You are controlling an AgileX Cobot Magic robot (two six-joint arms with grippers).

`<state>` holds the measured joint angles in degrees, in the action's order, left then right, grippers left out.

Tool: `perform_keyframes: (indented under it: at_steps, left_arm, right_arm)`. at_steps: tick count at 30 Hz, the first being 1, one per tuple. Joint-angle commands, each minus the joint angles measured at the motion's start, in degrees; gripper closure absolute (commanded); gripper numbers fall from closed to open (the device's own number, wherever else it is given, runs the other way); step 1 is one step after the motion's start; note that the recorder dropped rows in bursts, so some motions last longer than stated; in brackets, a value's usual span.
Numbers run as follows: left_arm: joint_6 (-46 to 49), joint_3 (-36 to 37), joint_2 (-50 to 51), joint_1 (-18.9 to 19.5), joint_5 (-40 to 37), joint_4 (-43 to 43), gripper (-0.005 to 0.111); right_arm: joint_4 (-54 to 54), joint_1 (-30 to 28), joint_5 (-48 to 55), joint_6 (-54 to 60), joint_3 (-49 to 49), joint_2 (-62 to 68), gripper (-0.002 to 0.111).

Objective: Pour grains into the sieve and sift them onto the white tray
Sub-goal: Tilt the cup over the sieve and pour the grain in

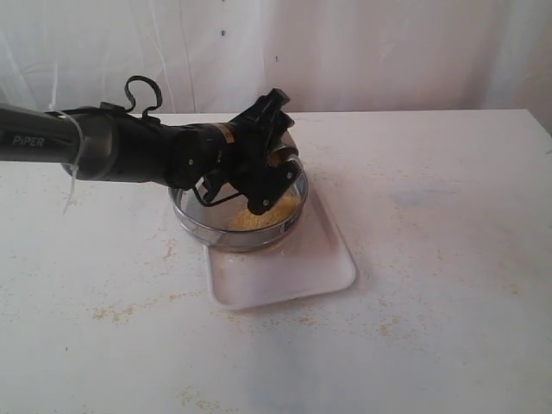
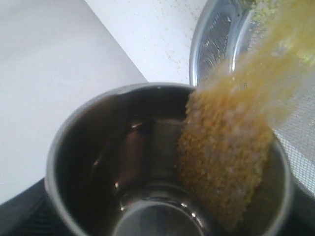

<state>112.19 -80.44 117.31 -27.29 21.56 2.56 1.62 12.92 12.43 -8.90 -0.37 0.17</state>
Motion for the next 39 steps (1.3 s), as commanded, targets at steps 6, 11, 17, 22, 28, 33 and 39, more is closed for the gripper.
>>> perform_keyframes:
  at_steps: [6,11,17,22,28,33,39]
  left_arm:
    - [8.86,-0.05,-0.69,3.17,3.47,-0.21,0.107]
    - [8.86,5.33,-0.69,3.27,18.72,-3.28,0.107]
    - [8.86,9.74,-0.69,3.80,25.36,-3.53,0.107]
    - [8.86,9.95,-0.69,3.92,27.08,-3.66,0.107]
    - [8.86,9.95,-0.69,3.92,27.77,-9.72,0.107]
    - [8.86,9.95,-0.69,3.92,27.77,-12.42,0.107]
    - [8.86,11.53,-0.69,3.92,27.31,-14.15,0.107]
  right_arm:
    - [0.03,-0.37,0.16,-0.05,0.37,-0.17,0.108]
    - [0.03,-0.37,0.16,-0.05,0.37,-0.17,0.108]
    - [0.06,-0.37,0.27,-0.05,0.37,-0.17,0.108]
    - [0.06,-0.37,0.27,-0.05,0.37,-0.17,0.108]
    - [0.06,-0.37,0.14,-0.05,0.37,-0.17,0.108]
    - [0.06,-0.37,0.14,-0.05,0.37,-0.17,0.108]
    - [0.06,-0.37,0.14,-0.05,0.37,-0.17,0.108]
